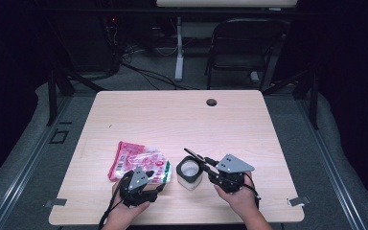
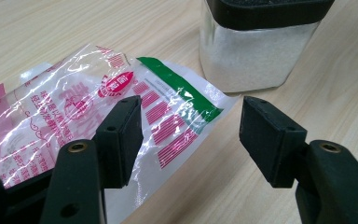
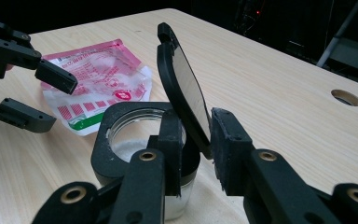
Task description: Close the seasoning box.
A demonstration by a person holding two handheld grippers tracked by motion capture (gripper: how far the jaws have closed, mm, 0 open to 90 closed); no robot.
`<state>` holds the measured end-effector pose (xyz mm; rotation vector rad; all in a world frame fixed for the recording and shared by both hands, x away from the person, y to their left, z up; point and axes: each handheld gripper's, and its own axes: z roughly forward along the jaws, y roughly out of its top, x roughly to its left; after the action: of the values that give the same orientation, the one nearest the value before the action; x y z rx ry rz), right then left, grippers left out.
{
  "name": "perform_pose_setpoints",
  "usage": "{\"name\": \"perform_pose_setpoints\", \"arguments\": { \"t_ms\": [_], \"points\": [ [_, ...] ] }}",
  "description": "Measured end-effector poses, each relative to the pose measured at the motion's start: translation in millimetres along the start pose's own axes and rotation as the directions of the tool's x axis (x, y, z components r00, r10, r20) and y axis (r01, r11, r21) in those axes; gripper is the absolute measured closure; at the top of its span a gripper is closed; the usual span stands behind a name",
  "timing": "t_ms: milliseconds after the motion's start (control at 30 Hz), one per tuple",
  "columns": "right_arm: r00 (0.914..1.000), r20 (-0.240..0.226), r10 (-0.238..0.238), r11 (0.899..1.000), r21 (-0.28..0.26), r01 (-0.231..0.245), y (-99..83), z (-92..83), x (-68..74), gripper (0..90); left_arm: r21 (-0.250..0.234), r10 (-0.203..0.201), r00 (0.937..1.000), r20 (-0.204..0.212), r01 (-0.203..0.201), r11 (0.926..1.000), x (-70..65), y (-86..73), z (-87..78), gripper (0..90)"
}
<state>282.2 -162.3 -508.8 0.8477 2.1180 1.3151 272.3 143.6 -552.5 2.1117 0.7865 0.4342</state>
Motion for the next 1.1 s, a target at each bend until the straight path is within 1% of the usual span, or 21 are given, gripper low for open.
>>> {"name": "perform_pose_setpoints", "arguments": {
  "t_ms": [300, 333, 400, 600, 667, 733, 867, 900, 1100],
  "points": [
    [0.9996, -0.021, -0.019, 1.0, -0.003, 0.019, 0.0, 1.1, 3.5, 69.1, 0.0, -0.002, 1.0, 0.003, 0.002, 1.0, -0.7, 0.0, 0.2, 39.6],
    [0.9996, -0.021, -0.019, 1.0, -0.003, 0.019, 0.0, 1.3, 3.9, 68.5, 0.005, 0.004, 1.0, 0.0, -0.004, 1.0, -1.3, -0.4, 1.1, 39.6],
    [0.9993, -0.031, -0.022, 1.0, -0.003, 0.022, -0.2, 2.1, 4.7, 67.1, 0.011, 0.007, 1.0, 0.007, -0.007, 0.9999, -2.6, -1.0, 2.8, 39.6],
    [0.998, -0.038, -0.051, 0.999, 0.003, 0.052, -0.4, 3.7, 9.1, 63.7, 0.026, 0.025, 0.9997, 0.006, -0.025, 0.9994, -5.9, -1.5, 6.1, 39.6],
    [0.9975, -0.041, -0.057, 0.998, 0.005, 0.057, -0.6, 4.3, 10.6, 62.3, 0.019, 0.019, 0.9998, 0.01, -0.019, 0.9996, -5.4, -1.5, 5.9, 39.6],
    [0.9971, -0.044, -0.062, 0.998, 0.003, 0.063, -0.7, 4.9, 11.7, 61.4, 0.018, 0.018, 0.9998, 0.004, -0.018, 0.9997, -4.3, -1.3, 5.2, 39.6],
    [0.9969, -0.051, -0.059, 0.998, -0.001, 0.059, -1.0, 5.7, 13.3, 59.6, 0.011, 0.011, 0.9999, 0.002, -0.011, 0.9999, -2.2, -0.8, 3.6, 39.6],
    [0.9966, -0.05, -0.066, 0.998, 0.005, 0.066, -0.9, 5.5, 13.3, 58.9, 0.01, 0.009, 1.0, 0.004, -0.009, 0.9999, -1.9, -0.8, 3.3, 39.6],
    [0.9959, -0.062, -0.065, 0.998, 0.006, 0.065, -1.2, 7.6, 15.5, 55.7, 0.005, 0.006, 1.0, -0.007, -0.006, 1.0, 0.5, -0.4, 1.2, 39.6]
  ]
}}
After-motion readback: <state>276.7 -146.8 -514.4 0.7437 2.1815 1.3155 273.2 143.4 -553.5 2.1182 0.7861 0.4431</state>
